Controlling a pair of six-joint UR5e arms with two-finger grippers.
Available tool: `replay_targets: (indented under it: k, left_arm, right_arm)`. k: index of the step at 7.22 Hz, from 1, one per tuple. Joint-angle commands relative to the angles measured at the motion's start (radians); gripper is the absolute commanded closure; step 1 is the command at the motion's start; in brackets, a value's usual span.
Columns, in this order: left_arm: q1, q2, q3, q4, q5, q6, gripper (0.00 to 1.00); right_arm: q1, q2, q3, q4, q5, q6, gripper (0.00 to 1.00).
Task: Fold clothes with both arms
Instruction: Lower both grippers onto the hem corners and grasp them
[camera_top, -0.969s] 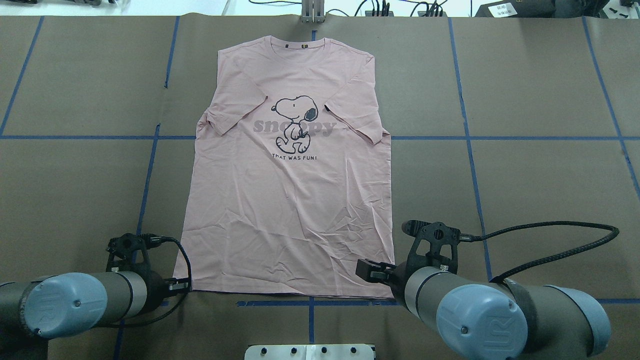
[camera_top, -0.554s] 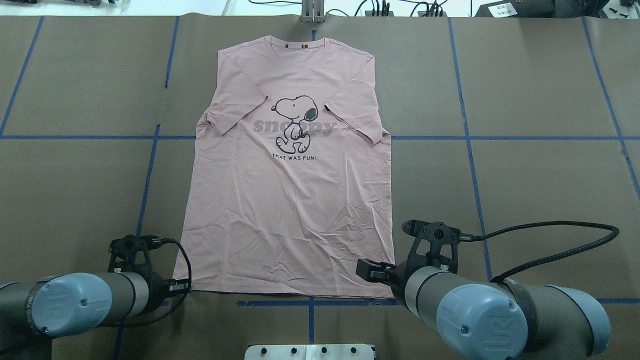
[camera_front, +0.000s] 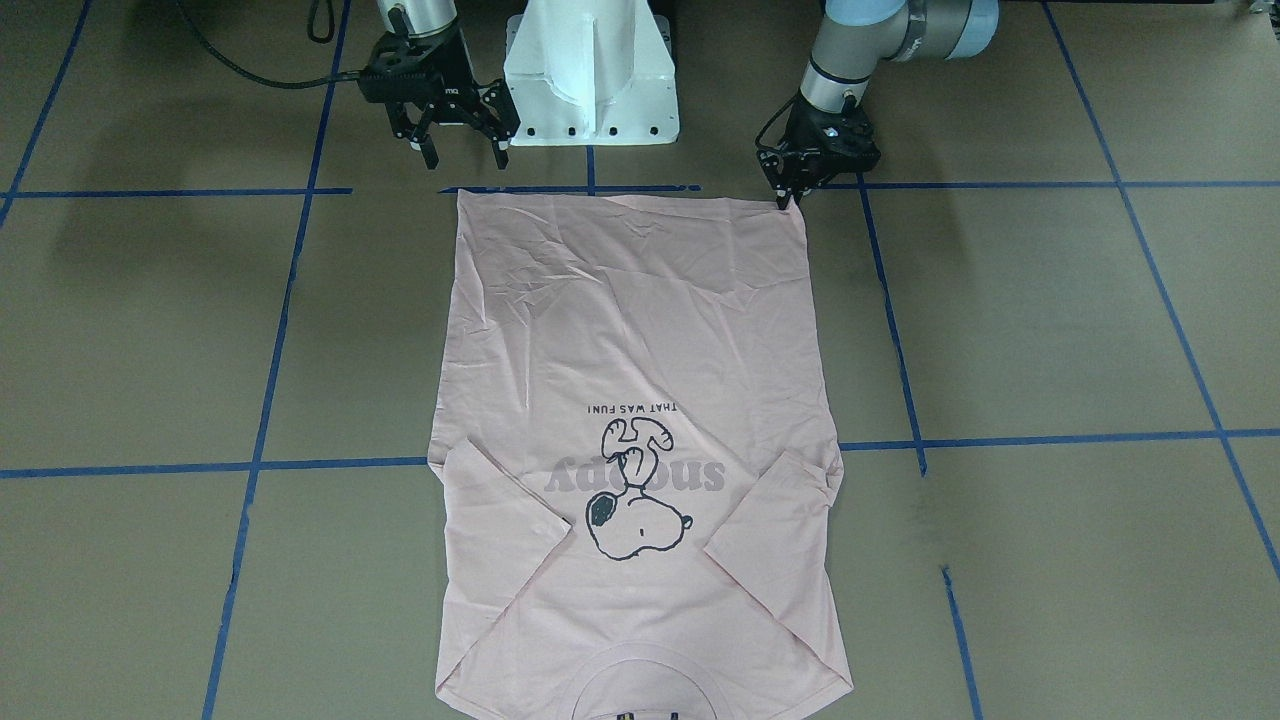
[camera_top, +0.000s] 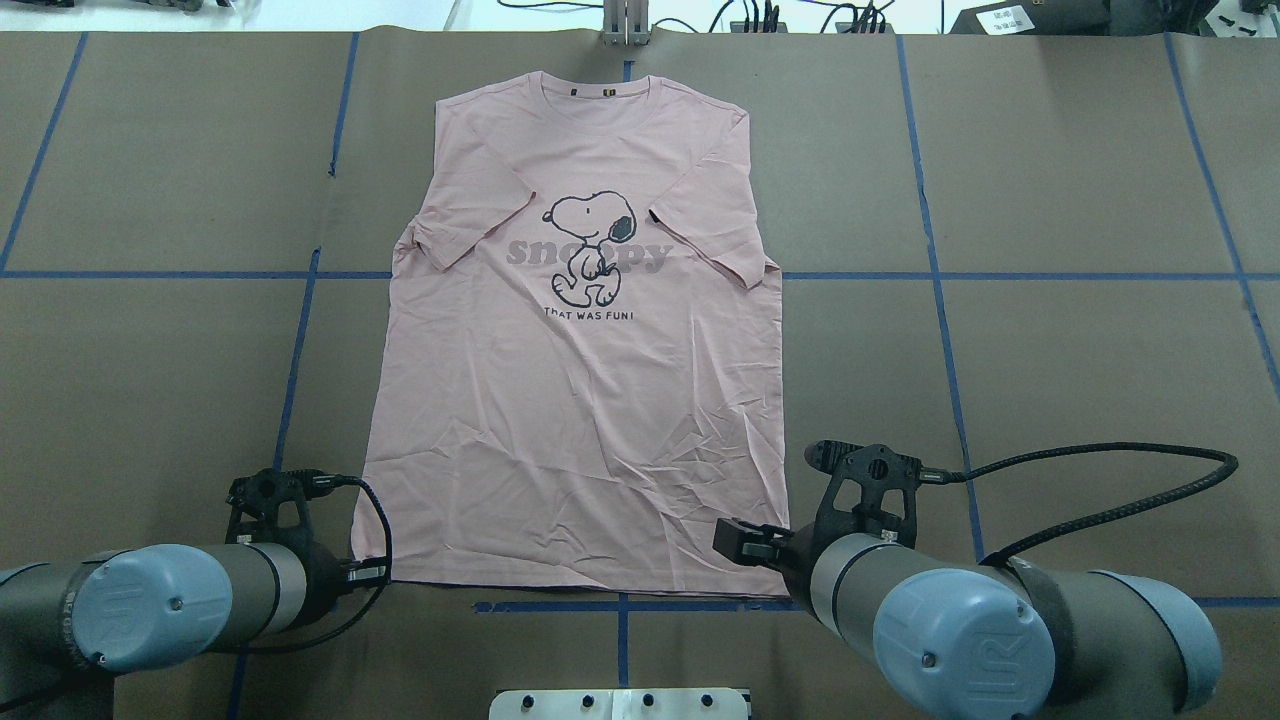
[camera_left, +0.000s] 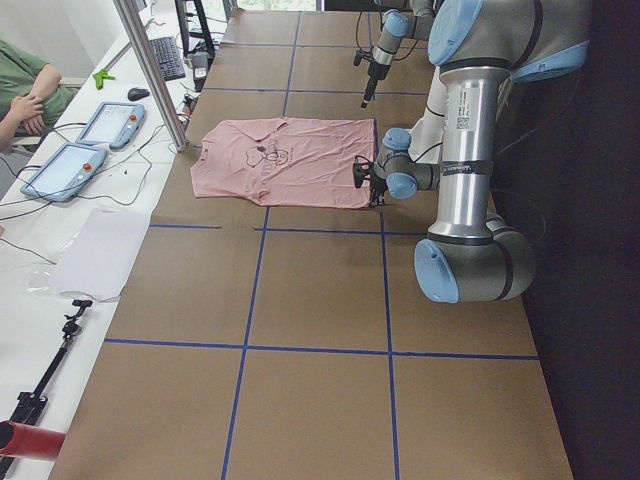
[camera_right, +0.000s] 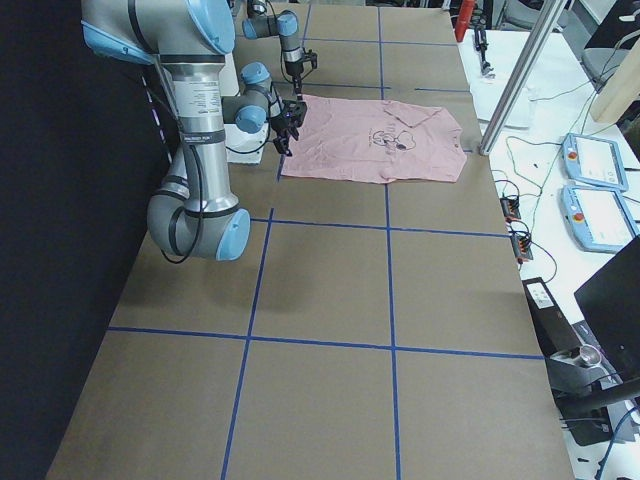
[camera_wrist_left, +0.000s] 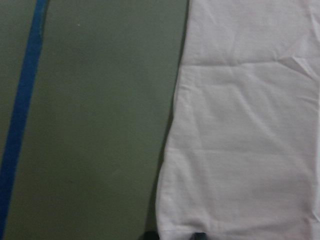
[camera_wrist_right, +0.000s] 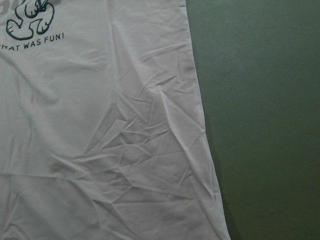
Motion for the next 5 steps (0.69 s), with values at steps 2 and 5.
replay_targets:
  k: [2,5]
  left_arm:
    - [-0.003,-0.009,-0.012,0.0,-0.002,0.001,1.0]
    - [-0.005,-0.015,-0.026,0.0,-0.002,0.0,1.0]
  right_arm:
    - [-0.063,0.005,-0.042,-0.006,-0.047,0.126,0.28]
    - [-0.124,0.002,-0.128,-0.009,-0.115,0.222,0.36]
